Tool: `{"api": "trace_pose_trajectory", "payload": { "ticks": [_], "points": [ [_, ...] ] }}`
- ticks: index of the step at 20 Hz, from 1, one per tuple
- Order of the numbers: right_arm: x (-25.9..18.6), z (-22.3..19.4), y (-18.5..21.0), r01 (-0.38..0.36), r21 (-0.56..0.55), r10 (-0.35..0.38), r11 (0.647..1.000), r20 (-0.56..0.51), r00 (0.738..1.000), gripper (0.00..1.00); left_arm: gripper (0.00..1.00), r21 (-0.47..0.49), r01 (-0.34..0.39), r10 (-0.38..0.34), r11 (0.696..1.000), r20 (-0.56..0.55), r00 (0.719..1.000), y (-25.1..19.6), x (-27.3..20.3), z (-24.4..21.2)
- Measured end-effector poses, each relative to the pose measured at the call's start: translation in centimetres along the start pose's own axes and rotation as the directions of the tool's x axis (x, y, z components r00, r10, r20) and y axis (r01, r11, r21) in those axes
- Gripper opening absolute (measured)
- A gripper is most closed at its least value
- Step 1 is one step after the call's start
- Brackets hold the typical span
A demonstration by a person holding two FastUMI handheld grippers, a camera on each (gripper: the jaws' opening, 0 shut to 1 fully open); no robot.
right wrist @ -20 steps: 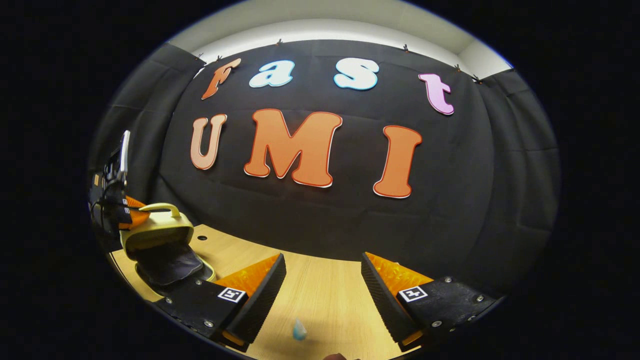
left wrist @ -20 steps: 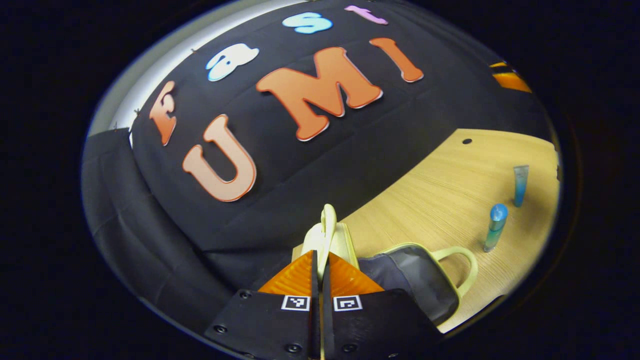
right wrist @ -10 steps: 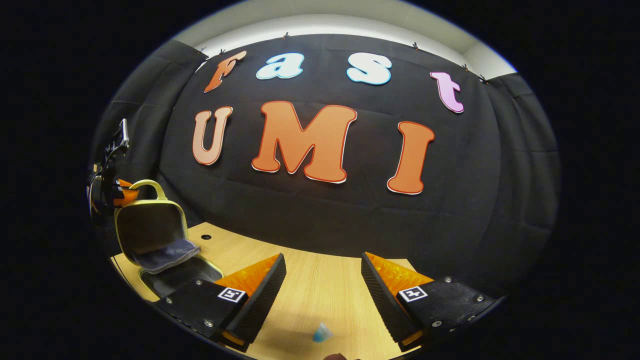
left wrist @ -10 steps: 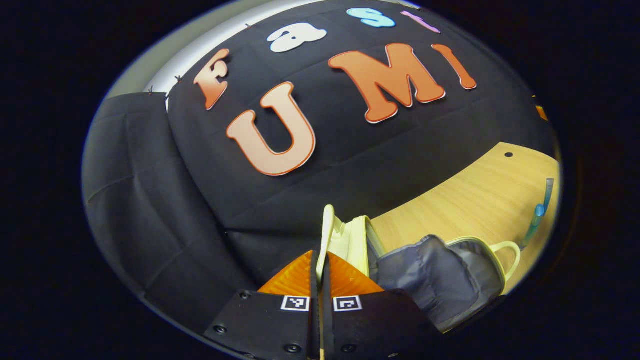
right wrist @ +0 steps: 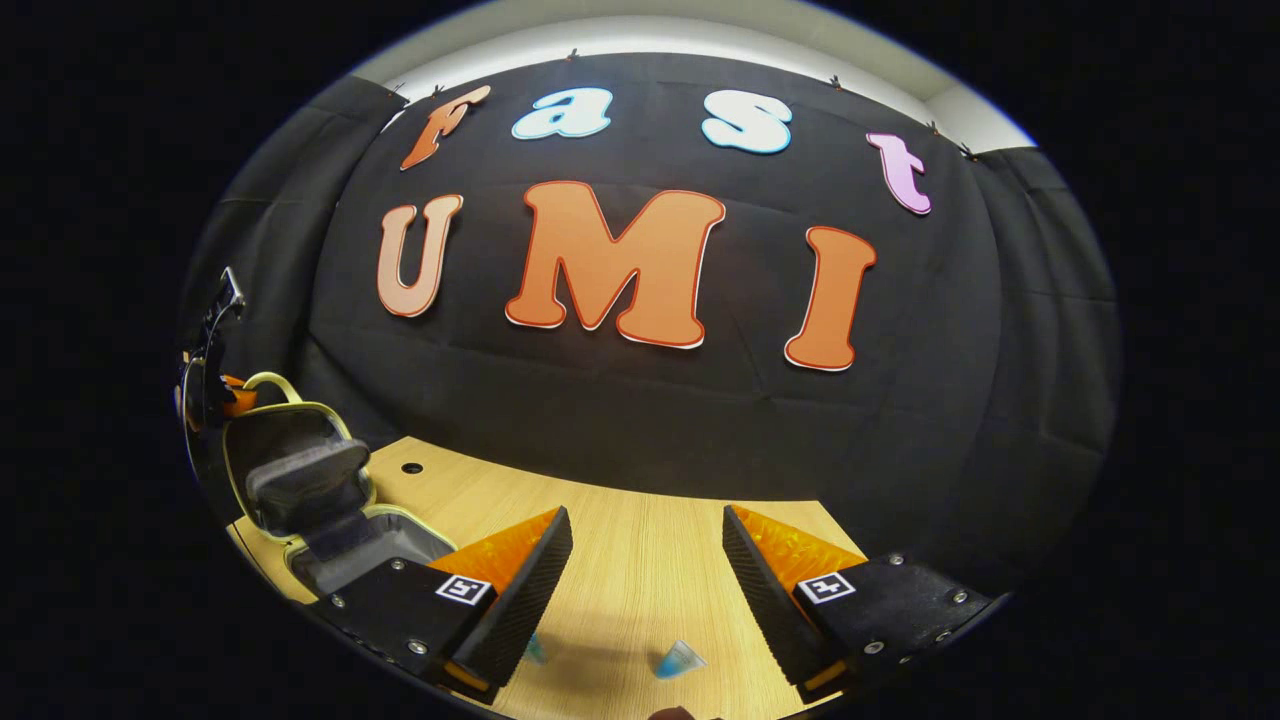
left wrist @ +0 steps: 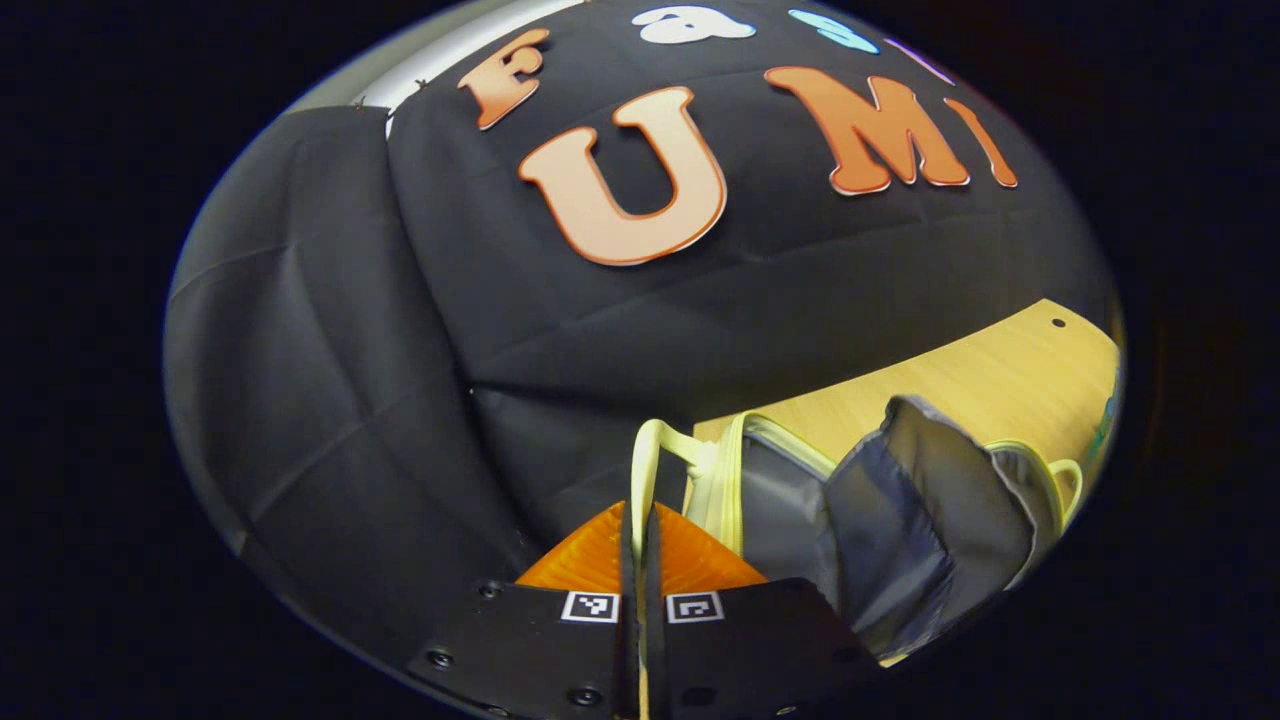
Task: First open the suitcase, pack the skin care products into it, and then close the suitcase.
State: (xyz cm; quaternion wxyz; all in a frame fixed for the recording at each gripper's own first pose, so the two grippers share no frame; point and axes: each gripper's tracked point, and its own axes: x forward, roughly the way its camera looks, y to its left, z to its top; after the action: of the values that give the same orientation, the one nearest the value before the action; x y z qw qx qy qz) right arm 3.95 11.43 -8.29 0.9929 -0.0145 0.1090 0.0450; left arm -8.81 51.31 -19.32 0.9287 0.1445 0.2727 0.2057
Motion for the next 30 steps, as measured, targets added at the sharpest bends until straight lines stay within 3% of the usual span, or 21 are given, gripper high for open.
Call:
{"api": "trace_pose_trajectory", "payload": {
  "ticks": [6, 7, 9, 12, 14, 17, 18, 19, 20, 21, 23, 24, 27, 28, 30],
  "points": [
    [0.2, -0.3, 0.6, 0.003, 0.013, -0.002, 1.000, -0.022, 1.000, 0.95, 0.03, -0.030, -0.048, 0.043, 0.998, -0.134, 0.990, 2.4, 3.4, -7.9],
    [0.2, -0.5, 0.5, 0.005, 0.012, -0.005, 1.000, -0.026, 1.000, 0.95, 0.10, -0.031, -0.072, 0.067, 0.997, -0.157, 0.985, 3.1, 3.9, -8.8],
    [0.0, -0.5, 0.4, 0.007, 0.011, -0.006, 1.000, -0.030, 1.000, 0.95, 0.12, -0.051, -0.112, 0.101, 0.992, -0.191, 0.976, 3.5, 3.3, -9.9],
    [0.0, -0.6, 0.1, 0.005, 0.011, -0.005, 1.000, -0.028, 1.000, 0.95, 0.19, -0.081, -0.109, 0.099, 0.991, -0.124, 0.987, 2.9, 2.9, -7.7],
    [-0.1, -0.6, -0.2, 0.006, 0.008, -0.006, 1.000, -0.024, 1.000, 0.95, 0.37, -0.091, -0.095, 0.090, 0.991, -0.061, 0.994, 1.7, 1.3, -4.6],
    [-0.5, -0.9, -0.5, -0.005, 0.009, 0.005, 1.000, -0.020, 1.000, 0.95, 0.76, -0.104, -0.057, 0.065, 0.993, 0.071, 0.995, -0.7, -1.1, 1.3],
    [-0.7, -1.0, -0.7, -0.008, 0.004, 0.008, 1.000, -0.018, 1.000, 0.96, 0.80, -0.101, -0.050, 0.061, 0.994, 0.112, 0.992, -1.5, -1.9, 3.2],
    [-0.9, -1.1, -0.9, -0.013, -0.002, 0.013, 1.000, -0.018, 1.000, 0.96, 0.89, -0.095, -0.033, 0.047, 0.995, 0.148, 0.988, -2.7, -2.8, 4.9],
    [-1.1, -1.3, -1.1, -0.018, -0.009, 0.018, 1.000, -0.016, 1.000, 0.95, 0.92, -0.088, -0.023, 0.039, 0.996, 0.182, 0.982, -3.8, -3.7, 6.5],
    [-1.4, -1.3, -1.3, -0.026, -0.012, 0.026, 1.000, -0.011, 1.000, 0.95, 0.88, -0.081, -0.008, 0.025, 0.997, 0.215, 0.976, -5.1, -5.0, 7.9],
    [-1.7, -1.2, -1.8, -0.039, -0.012, 0.039, 0.999, -0.004, 0.999, 0.96, 0.98, -0.071, 0.018, 0.001, 0.997, 0.264, 0.964, -7.3, -7.5, 10.2],
    [-1.9, -1.4, -2.0, -0.046, -0.010, 0.046, 0.999, 0.000, 0.999, 0.95, 0.93, -0.069, 0.033, -0.012, 0.997, 0.283, 0.959, -8.6, -8.6, 11.1],
    [-2.5, -1.8, -2.7, -0.069, -0.002, 0.069, 0.998, 0.005, 0.998, 0.96, 1.00, -0.065, 0.074, -0.049, 0.995, 0.335, 0.941, -12.2, -11.9, 13.2],
    [-2.7, -2.0, -2.8, -0.079, 0.005, 0.079, 0.997, 0.004, 0.997, 0.96, 0.96, -0.064, 0.092, -0.064, 0.994, 0.348, 0.935, -13.7, -12.8, 13.5],
    [-3.0, -2.8, -2.9, -0.100, 0.016, 0.100, 0.995, -0.005, 0.995, 0.96, 1.00, -0.071, 0.138, -0.104, 0.988, 0.356, 0.929, -16.9, -14.4, 13.5]
  ]
}}
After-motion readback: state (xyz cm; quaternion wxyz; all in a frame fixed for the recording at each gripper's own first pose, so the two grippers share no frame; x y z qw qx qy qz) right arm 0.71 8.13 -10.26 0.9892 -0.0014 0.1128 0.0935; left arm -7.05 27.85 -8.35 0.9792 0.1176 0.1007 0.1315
